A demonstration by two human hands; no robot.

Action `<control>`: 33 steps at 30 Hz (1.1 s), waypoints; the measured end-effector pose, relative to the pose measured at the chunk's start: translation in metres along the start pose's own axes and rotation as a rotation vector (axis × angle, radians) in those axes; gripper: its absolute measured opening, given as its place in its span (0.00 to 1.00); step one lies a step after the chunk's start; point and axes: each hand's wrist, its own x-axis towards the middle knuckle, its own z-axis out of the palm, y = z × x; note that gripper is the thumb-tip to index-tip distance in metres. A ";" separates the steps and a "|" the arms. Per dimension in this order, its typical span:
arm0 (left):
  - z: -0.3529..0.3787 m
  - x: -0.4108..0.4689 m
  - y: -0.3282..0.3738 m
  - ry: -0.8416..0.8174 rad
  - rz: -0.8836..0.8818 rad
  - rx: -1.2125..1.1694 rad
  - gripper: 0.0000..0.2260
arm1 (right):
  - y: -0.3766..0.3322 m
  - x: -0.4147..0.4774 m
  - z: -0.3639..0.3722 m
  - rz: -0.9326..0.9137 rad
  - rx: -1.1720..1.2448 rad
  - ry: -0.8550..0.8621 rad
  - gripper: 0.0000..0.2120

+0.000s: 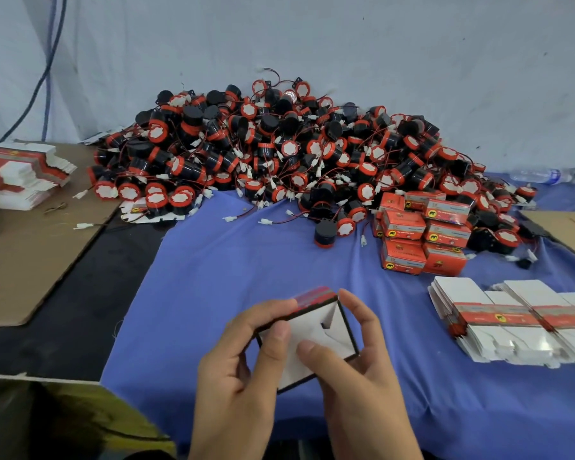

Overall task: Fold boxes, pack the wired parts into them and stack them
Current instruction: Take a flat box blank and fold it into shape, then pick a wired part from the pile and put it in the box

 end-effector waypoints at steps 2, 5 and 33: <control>0.002 -0.003 -0.001 -0.005 0.017 0.040 0.05 | 0.001 0.000 0.001 -0.019 0.069 0.003 0.34; 0.001 -0.001 0.000 -0.021 0.029 0.087 0.06 | 0.002 -0.002 0.000 -0.020 0.151 -0.014 0.35; -0.022 0.032 -0.040 -0.231 -0.135 0.010 0.28 | 0.009 0.012 -0.041 -0.684 -1.086 0.128 0.50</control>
